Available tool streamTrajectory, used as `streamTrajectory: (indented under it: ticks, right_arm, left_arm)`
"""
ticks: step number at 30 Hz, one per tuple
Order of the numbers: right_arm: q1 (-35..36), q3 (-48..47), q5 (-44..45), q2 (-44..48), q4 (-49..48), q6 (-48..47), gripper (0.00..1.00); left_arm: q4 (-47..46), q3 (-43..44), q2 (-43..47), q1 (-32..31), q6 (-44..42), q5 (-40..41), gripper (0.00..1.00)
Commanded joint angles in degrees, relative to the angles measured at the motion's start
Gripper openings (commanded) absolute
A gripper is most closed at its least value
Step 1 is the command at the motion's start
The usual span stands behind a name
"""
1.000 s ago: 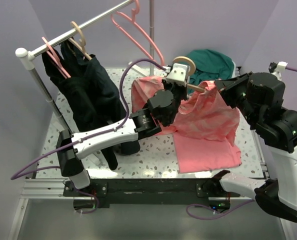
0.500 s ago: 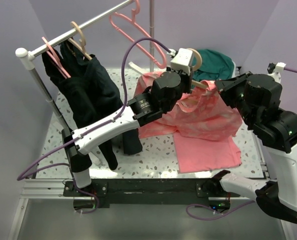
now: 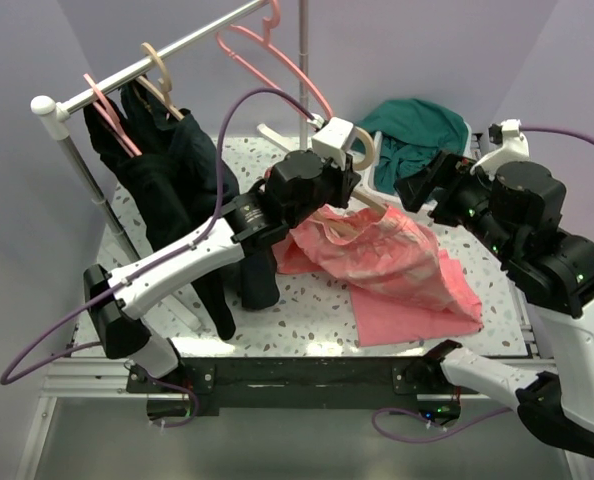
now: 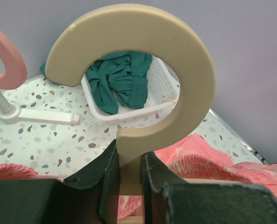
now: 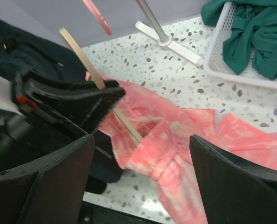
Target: Place the shorts on the hanger
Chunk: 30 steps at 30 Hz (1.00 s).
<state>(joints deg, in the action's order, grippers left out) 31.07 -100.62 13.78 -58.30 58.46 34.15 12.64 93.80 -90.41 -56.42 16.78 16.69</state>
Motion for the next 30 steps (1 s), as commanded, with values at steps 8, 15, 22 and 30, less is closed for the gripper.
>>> streamTrajectory:
  ticks: [8,15,22,30]
  right_arm:
    - [-0.04,11.75,-16.85,6.62,0.78,-21.67,0.77]
    - [-0.04,12.03,-21.08,5.75,2.35,-24.92,0.71]
    - [-0.04,12.99,-21.42,5.05,3.77,-25.97,0.6]
    - [0.04,13.69,-23.98,3.99,5.44,-27.56,0.56]
  left_arm:
    - [-1.66,-0.11,7.88,-0.09,-4.91,-6.05,0.0]
    - [-2.01,0.59,7.09,-0.18,-5.53,-6.93,0.0]
    - [-2.19,2.0,6.74,-0.18,-5.7,-7.37,0.0]
    - [-2.19,2.7,5.42,-0.09,-6.49,-6.05,0.0]
